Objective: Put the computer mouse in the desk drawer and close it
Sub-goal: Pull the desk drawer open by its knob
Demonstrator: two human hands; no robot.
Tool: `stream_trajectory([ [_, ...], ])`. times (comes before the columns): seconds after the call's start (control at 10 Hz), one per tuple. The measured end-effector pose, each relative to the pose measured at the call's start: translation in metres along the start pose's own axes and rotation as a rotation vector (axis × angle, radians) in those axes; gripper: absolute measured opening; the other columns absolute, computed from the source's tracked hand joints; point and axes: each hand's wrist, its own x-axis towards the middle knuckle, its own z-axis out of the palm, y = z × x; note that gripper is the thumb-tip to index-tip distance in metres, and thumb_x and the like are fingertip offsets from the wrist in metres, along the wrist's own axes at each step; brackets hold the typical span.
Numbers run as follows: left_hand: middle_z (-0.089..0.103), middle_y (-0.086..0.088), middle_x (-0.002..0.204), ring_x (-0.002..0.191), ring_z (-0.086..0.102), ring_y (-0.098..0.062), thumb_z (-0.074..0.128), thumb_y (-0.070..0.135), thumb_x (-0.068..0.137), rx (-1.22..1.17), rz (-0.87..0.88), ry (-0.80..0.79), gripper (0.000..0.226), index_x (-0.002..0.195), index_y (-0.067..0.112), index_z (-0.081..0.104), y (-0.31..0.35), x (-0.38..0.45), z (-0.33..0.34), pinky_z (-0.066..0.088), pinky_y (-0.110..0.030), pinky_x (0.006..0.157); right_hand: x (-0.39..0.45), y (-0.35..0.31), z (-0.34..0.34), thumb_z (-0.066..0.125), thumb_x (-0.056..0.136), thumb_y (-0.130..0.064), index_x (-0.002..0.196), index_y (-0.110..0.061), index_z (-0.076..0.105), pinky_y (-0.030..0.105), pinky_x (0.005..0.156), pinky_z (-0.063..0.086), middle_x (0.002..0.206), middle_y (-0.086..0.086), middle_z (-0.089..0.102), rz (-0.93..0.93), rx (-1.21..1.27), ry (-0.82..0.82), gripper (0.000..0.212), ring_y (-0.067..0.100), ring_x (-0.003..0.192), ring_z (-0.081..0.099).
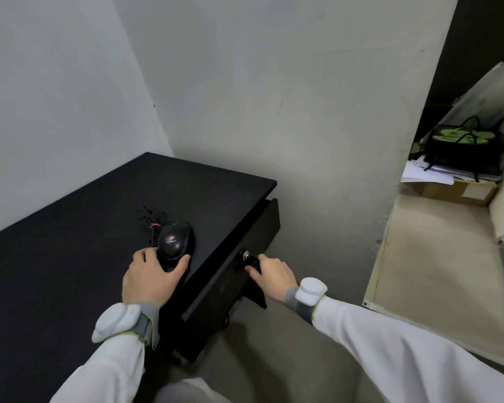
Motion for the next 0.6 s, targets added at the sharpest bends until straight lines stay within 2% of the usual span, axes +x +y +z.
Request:
stream_trajectory([
  [0.1, 0.049, -0.016, 0.130, 0.116, 0.050, -0.036, 0.057, 0.060, 0.077, -0.003, 0.001, -0.003, 0.068, 0.121, 0.008, 0.050, -0.001, 0.000, 0.000, 0.041, -0.045, 0.096, -0.011, 0.010, -0.005, 0.045, 0.094, -0.042, 0.100, -0.007, 0.052, 0.040, 0.079, 0.042, 0.104, 0.019, 0.068, 0.002, 0.011, 0.006, 0.037, 0.040, 0.099, 0.059],
  [0.4, 0.049, -0.014, 0.129, 0.117, 0.050, -0.034, 0.057, 0.061, 0.077, -0.023, 0.000, -0.007, 0.067, 0.121, 0.010, 0.050, -0.002, 0.001, 0.000, 0.042, -0.045, 0.097, -0.034, 0.044, -0.010, 0.049, 0.090, -0.046, 0.090, -0.015, 0.053, 0.042, 0.076, 0.051, 0.088, 0.008, 0.073, 0.049, 0.117, 0.033, 0.031, 0.033, 0.088, 0.065],
  [0.6, 0.051, -0.014, 0.128, 0.115, 0.052, -0.035, 0.058, 0.060, 0.076, -0.016, -0.002, 0.012, 0.067, 0.120, 0.009, 0.052, -0.002, 0.001, 0.000, 0.041, -0.044, 0.096, -0.043, 0.056, -0.015, 0.054, 0.090, -0.039, 0.095, -0.015, 0.059, 0.037, 0.073, 0.049, 0.077, -0.003, 0.074, 0.058, 0.174, 0.086, 0.025, 0.023, 0.079, 0.066],
])
